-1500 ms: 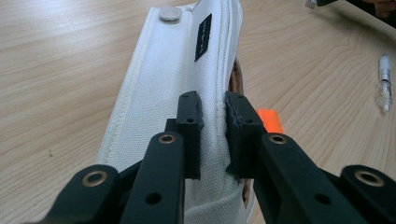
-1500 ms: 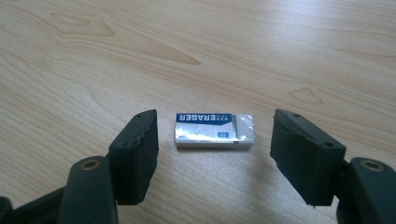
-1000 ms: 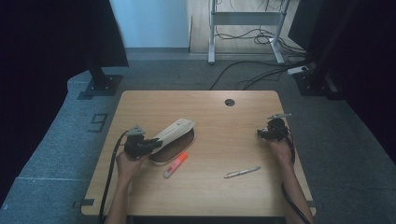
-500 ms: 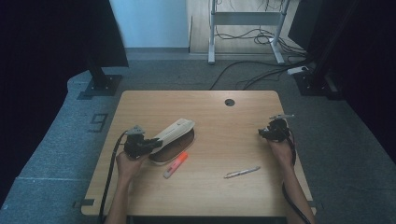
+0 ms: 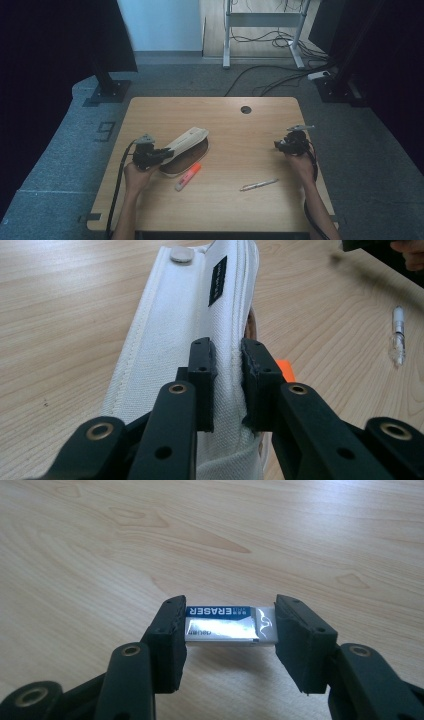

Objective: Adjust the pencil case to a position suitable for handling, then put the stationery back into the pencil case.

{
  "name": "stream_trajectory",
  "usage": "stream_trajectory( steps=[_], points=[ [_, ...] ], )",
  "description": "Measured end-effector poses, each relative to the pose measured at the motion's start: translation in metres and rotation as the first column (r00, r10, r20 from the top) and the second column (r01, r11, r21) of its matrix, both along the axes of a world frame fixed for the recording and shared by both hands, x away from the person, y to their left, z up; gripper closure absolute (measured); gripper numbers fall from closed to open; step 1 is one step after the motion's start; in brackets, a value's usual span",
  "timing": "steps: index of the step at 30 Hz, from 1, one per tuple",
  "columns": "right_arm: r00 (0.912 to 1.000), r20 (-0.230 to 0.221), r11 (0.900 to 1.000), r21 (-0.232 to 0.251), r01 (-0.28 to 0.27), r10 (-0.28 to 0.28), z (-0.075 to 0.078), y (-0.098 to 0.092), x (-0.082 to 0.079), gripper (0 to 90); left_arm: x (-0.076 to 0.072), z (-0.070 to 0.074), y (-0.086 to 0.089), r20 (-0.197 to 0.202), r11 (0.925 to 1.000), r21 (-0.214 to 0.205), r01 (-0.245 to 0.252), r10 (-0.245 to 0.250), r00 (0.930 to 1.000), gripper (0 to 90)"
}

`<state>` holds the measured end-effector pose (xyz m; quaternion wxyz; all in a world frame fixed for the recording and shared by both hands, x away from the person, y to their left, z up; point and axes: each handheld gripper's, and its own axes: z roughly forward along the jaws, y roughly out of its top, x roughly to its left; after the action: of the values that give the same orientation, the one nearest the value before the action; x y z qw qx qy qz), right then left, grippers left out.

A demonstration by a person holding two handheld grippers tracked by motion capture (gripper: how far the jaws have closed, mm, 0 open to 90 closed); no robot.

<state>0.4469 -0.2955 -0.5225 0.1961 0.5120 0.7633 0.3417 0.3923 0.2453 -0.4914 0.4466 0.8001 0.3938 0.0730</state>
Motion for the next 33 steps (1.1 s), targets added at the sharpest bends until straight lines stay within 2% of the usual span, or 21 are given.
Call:
stream_trajectory(
  steps=[16, 25, 33],
  points=[
    [0.9962, 0.022, 0.9961, 0.025, -0.085, 0.084, 0.019, 0.019, -0.021, 47.1, 0.000, 0.001, 0.000, 0.004, 0.9999, 0.010, 0.009, -0.009, 1.0000, 76.7],
    [0.9891, 0.031, 0.9889, 0.032, -0.145, 0.144, 0.026, 0.036, -0.030, 47.1, -0.001, 0.001, 0.000, 0.000, 0.9999, 0.007, 0.009, -0.009, 1.0000, 76.7],
    [0.9809, 0.032, 0.9807, 0.032, -0.193, 0.192, 0.028, 0.055, -0.031, 47.2, -0.001, 0.001, 0.000, 0.003, 1.0000, 0.003, 0.006, -0.007, 1.0000, 76.7]
  ],
)
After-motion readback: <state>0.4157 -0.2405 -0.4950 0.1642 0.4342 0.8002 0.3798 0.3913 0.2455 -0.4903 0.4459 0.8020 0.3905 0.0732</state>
